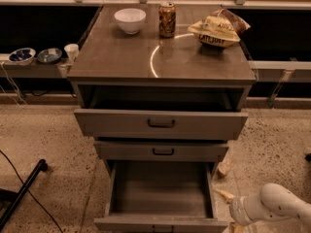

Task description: Close bottom drawer

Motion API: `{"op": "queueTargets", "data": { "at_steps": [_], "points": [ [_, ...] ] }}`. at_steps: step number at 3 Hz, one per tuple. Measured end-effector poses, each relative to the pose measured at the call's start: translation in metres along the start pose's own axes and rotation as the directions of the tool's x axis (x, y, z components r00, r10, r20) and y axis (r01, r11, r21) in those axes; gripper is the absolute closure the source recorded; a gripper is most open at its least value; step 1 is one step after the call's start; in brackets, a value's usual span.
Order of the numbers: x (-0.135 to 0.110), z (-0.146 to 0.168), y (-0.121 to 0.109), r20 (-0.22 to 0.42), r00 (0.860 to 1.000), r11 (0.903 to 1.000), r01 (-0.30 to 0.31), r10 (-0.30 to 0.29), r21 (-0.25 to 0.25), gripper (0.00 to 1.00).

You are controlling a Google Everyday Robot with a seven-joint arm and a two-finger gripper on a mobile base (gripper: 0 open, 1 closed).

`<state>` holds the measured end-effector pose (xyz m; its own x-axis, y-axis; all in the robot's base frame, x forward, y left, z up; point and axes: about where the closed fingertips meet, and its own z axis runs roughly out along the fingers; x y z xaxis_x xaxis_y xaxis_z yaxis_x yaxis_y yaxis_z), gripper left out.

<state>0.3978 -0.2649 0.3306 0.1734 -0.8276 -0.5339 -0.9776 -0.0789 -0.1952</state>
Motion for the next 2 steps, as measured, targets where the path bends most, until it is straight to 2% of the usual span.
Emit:
{"op": "queueTargets", "data": {
  "at_steps": [1, 2],
  "points": [
    [0.003, 0.066, 0.036, -0.028, 1.0, 0.9916, 0.0, -0.004, -0.129, 0.02],
    [0.001, 0.101, 0.063, -0.017, 1.0, 0.9854, -0.007, 0.004, -0.17, 0.25]
  ]
}}
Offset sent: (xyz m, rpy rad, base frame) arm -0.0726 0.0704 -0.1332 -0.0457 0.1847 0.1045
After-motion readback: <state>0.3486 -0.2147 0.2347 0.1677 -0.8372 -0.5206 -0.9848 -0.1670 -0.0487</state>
